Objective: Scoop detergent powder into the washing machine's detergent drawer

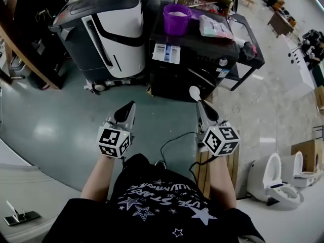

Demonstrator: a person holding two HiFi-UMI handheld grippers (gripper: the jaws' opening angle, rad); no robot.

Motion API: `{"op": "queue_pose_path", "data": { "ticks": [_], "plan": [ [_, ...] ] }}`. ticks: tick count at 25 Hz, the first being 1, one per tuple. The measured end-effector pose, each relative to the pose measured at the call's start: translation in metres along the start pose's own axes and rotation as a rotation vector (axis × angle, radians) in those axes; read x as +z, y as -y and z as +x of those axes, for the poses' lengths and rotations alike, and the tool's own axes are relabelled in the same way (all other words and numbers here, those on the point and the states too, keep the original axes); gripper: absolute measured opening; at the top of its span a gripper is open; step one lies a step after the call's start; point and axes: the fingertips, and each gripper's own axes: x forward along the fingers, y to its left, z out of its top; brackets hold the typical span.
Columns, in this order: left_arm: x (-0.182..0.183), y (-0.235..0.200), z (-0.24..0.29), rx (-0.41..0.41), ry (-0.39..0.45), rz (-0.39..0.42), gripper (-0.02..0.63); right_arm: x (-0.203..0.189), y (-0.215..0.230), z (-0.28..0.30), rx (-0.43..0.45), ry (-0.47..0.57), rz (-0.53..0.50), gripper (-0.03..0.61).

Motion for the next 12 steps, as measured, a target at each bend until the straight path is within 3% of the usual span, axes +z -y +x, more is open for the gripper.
{"op": "queue_pose_path", "data": {
  "ticks": [12],
  "plan": [
    [0.002,-0.035,0.058,-0.008,-0.008,-0.01,0.0,0.013,0.027,0.066,0.004,-0.011,0.008,0.037]
  ]
}}
